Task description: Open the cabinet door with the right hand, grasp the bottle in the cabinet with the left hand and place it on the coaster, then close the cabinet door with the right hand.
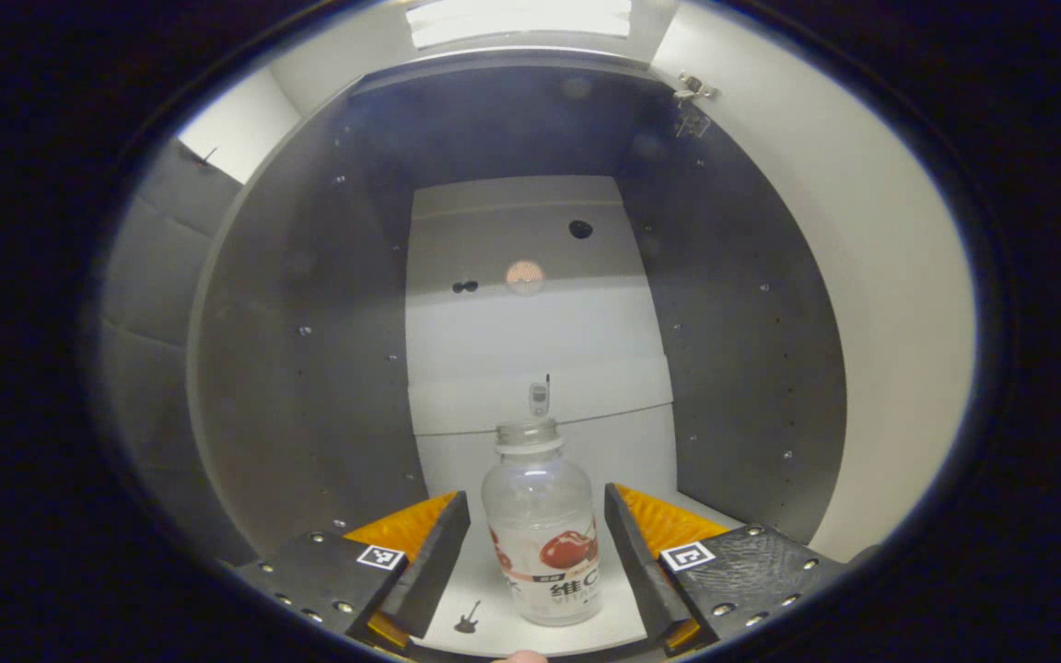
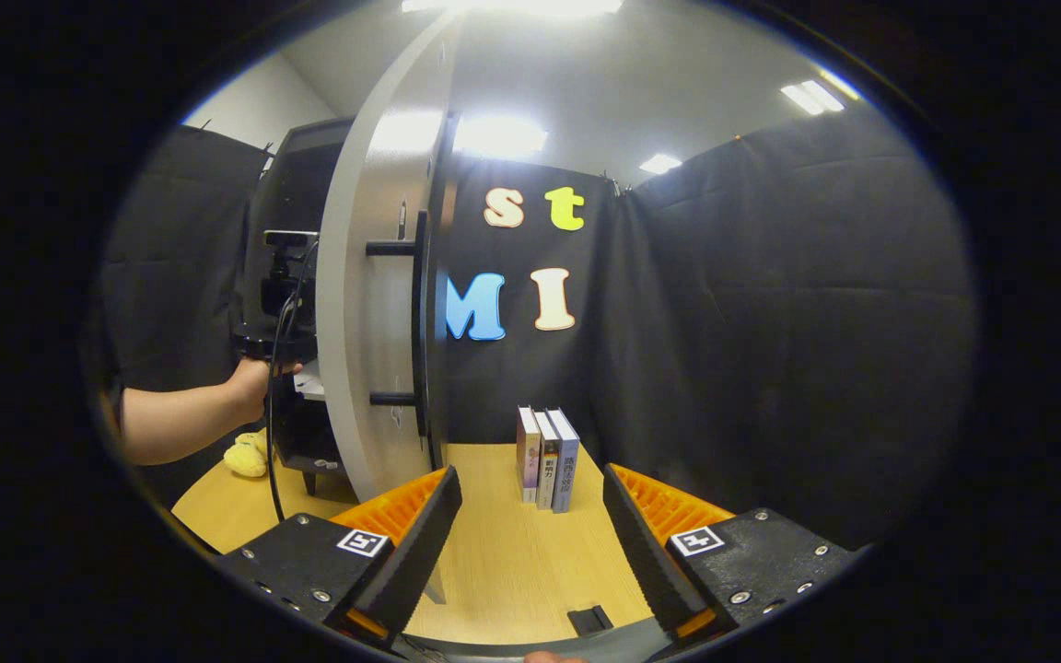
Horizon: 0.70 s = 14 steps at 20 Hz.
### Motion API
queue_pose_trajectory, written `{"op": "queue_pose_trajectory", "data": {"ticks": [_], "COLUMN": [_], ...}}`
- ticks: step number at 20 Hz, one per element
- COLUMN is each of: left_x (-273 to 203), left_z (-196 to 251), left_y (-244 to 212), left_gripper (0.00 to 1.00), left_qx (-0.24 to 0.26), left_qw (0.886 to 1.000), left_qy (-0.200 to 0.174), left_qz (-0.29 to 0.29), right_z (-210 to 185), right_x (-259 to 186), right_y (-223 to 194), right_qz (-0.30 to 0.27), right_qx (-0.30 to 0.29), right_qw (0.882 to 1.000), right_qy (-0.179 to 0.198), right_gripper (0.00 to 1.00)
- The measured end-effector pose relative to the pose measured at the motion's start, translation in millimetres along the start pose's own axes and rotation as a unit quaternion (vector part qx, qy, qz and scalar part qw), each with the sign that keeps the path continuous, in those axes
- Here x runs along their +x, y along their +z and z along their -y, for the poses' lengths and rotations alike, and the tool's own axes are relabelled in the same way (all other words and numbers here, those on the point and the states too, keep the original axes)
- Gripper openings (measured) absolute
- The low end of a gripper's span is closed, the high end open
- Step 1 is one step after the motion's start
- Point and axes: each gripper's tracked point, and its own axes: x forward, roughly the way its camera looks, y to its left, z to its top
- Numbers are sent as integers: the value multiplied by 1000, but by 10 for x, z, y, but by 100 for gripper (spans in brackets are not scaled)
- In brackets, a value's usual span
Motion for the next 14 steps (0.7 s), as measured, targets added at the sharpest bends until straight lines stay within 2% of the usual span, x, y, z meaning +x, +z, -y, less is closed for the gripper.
{"op": "queue_pose_trajectory", "data": {"ticks": [3, 6, 7, 8, 9, 14], "left_x": [151, 83, 144, 127, 107, 43], "left_z": [-17, -21, -8, -10, -13, 7], "left_y": [-98, -176, -162, -110, -102, -53], "left_gripper": [85, 86, 74, 67, 72, 71], "left_qx": [-10, -23, -26, -32, -36, -33], "left_qw": [1000, 1000, 1000, 999, 999, 999], "left_qy": [3, -7, -13, -15, -17, -33], "left_qz": [-3, -14, -12, -10, -10, 7], "right_z": [-68, -102, -87, -75, -48, 3], "right_x": [37, 52, 59, 77, 87, 84], "right_y": [-231, -289, -311, -348, -391, -492], "right_qz": [-33, -38, -37, -37, -43, -44], "right_qx": [27, 23, 21, 22, 25, 36], "right_qw": [999, 999, 999, 998, 998, 998], "right_qy": [-17, -26, -31, -34, -39, -30], "right_gripper": [95, 95, 95, 95, 95, 95]}}
